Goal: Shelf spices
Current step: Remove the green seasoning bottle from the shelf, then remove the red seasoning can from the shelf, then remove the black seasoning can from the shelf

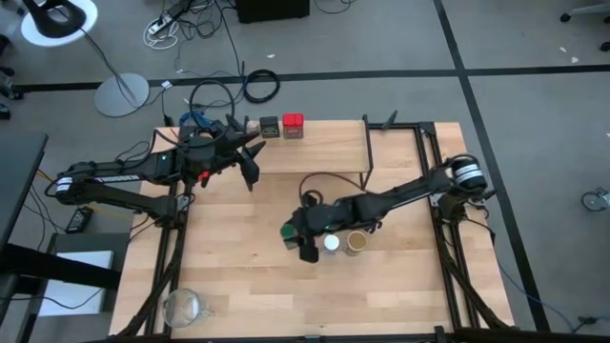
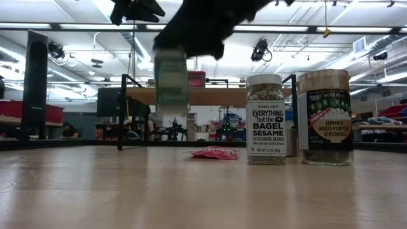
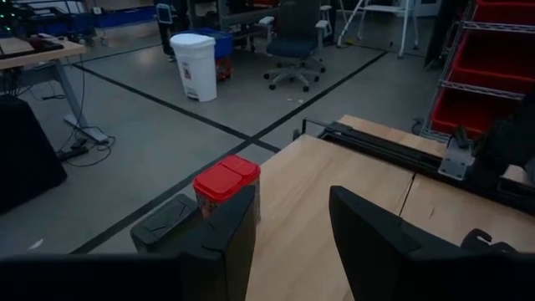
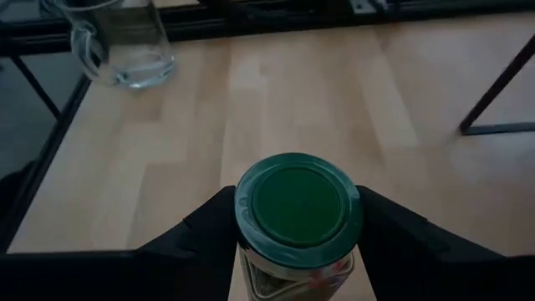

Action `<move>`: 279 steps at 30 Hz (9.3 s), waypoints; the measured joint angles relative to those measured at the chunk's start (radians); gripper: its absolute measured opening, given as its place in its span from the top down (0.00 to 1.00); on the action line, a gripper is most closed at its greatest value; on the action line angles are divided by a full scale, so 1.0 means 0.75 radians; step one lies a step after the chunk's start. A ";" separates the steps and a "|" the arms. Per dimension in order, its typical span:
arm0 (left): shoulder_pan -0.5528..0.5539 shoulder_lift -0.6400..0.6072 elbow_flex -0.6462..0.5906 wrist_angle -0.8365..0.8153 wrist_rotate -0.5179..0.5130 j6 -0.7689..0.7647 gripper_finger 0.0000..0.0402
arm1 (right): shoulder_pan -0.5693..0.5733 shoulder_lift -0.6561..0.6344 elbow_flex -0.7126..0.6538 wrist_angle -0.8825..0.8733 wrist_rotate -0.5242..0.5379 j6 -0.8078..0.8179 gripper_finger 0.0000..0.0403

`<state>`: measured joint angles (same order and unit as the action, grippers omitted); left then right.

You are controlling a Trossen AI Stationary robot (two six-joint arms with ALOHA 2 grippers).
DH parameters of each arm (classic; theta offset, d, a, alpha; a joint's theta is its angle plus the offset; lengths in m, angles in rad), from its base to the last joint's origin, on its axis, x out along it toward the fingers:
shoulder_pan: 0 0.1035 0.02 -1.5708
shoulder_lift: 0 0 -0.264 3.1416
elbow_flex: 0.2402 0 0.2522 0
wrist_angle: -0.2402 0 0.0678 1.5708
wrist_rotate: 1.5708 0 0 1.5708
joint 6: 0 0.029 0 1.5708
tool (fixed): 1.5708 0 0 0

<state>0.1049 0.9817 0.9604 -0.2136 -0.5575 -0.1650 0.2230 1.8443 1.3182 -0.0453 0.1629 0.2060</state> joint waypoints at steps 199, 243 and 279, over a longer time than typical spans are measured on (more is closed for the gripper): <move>-0.315 0.672 -0.245 -0.125 0.546 -0.400 0.39 | 0.574 -0.654 0.005 -0.217 0.944 -0.847 0.40; 0.115 0.684 1.054 -1.408 -0.092 0.304 0.38 | 0.574 -0.653 0.005 -0.189 0.943 -0.847 0.40; 0.635 0.961 1.020 -1.170 0.489 0.683 0.13 | 0.576 -0.653 0.005 -0.196 0.930 -0.861 0.40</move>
<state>0.5809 1.7027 1.7257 -1.0908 -0.1905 0.3470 0.6548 1.3544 1.3220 -0.1925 0.8605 -0.4397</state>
